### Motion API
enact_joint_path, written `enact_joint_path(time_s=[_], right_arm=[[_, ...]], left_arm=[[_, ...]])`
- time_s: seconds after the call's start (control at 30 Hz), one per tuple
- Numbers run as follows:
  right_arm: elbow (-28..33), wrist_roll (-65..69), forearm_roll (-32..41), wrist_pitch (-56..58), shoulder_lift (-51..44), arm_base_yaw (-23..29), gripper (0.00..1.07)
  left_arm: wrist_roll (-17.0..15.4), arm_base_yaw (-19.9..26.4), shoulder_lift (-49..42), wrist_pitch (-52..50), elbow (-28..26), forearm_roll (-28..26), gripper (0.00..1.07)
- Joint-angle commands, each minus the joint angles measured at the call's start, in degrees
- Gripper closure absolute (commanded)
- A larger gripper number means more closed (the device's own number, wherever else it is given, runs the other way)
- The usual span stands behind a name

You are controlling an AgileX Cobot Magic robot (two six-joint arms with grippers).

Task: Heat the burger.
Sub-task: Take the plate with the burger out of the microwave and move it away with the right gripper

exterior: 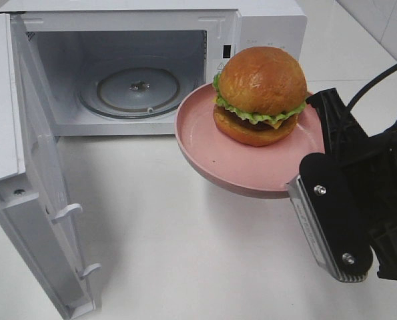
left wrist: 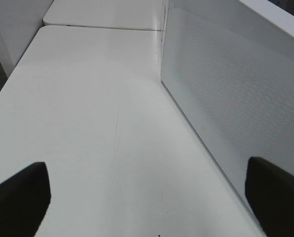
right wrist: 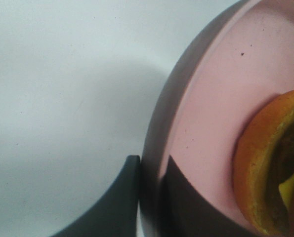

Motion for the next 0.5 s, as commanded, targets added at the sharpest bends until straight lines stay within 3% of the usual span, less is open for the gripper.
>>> enact_joint_path(time_s=[0.03,0.5], right_arm=[[-0.6,0.3,-1.7,-1.7,-2.2,-0.2,1.07],[4.2,2.5,-1.5,3.3,-10.7,-0.2,1.07]], left_arm=[[-0.2,0.1,-1.0,-0.1,-0.1,0.1,0.06],[-0.2,0.1,-1.0,-0.1,-0.1,0.1,0.06]])
